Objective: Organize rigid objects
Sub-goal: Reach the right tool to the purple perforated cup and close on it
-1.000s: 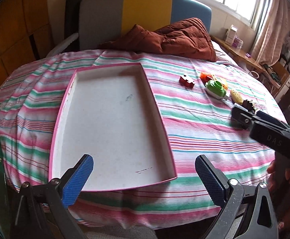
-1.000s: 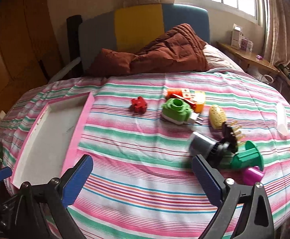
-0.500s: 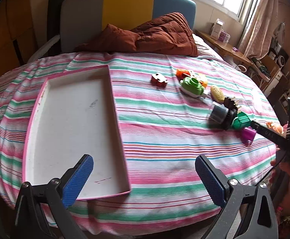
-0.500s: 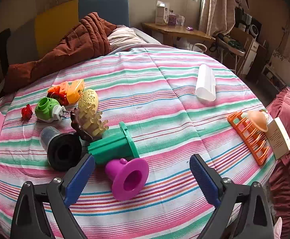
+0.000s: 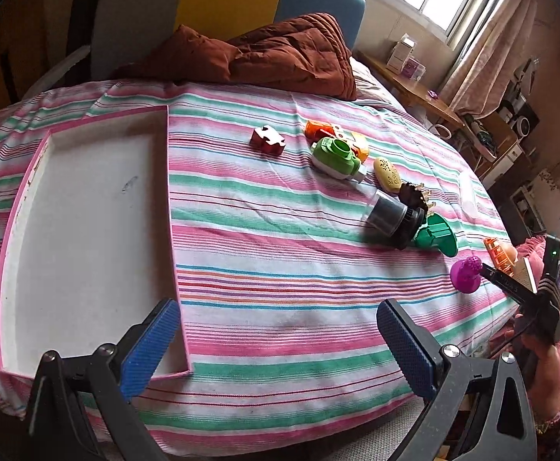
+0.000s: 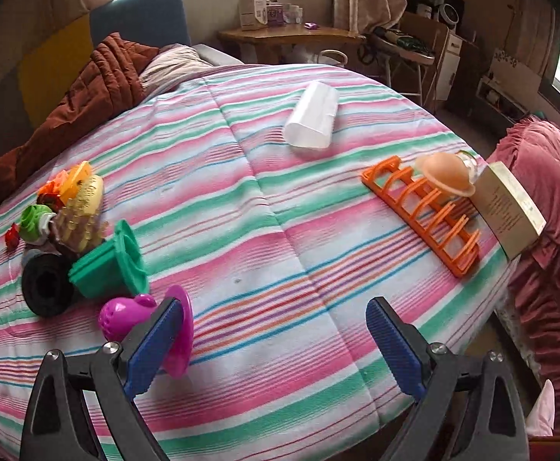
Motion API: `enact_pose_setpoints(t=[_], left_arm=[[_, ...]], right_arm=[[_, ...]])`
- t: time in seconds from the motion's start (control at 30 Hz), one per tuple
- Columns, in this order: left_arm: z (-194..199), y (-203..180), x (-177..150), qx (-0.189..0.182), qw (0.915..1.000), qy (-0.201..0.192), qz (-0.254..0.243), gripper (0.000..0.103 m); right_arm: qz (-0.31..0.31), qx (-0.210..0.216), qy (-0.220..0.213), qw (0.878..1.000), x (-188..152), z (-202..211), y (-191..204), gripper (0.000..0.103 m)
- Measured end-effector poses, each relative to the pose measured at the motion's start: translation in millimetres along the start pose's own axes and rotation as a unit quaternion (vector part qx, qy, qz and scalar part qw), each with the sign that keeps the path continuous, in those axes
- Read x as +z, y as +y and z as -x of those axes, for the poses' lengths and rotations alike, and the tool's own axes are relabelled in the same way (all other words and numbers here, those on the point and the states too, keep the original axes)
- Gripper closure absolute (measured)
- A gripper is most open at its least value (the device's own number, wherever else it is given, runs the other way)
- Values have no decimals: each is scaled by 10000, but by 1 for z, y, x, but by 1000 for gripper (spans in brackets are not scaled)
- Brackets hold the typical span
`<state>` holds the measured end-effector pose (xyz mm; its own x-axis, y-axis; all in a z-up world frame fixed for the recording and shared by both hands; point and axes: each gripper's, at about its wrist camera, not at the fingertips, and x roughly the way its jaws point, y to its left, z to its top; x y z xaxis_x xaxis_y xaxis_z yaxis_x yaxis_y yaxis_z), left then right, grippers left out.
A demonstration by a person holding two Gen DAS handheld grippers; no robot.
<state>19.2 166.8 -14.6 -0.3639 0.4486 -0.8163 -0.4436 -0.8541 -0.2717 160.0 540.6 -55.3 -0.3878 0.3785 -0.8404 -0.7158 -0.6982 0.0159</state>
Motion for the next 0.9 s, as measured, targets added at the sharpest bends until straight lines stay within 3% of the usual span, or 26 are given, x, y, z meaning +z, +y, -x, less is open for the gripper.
enact_pose_setpoints(t=[0.13, 0.2, 0.27, 0.37, 0.47, 0.73, 0.9], left_arm=[[-7, -4, 0, -243, 9996, 103, 30, 0], [-11, -7, -1, -265, 9996, 135, -10, 0], [-15, -10, -2, -298, 9994, 190, -65, 0], [-23, -11, -4, -459, 9985, 304, 0, 0], [-27, -14, -2, -746, 9962, 428, 126, 0], [-31, -31, 16, -1029, 9939, 306, 240, 0], [-54, -47, 36, -1058, 9930, 260, 459, 0]], right_arm=[[-357, 51, 9, 9993, -4, -5, -26, 6], [-496, 395, -321, 9975, -7, 9, -33, 9], [-307, 728, -710, 9943, -12, 26, -28, 18], [203, 961, -1013, 9900, -21, 40, -7, 20], [402, 1304, -962, 9860, -25, 37, 8, 27], [609, 1513, -681, 9843, -29, 7, 26, 70], [679, 1531, -693, 9834, -32, 8, 31, 70]])
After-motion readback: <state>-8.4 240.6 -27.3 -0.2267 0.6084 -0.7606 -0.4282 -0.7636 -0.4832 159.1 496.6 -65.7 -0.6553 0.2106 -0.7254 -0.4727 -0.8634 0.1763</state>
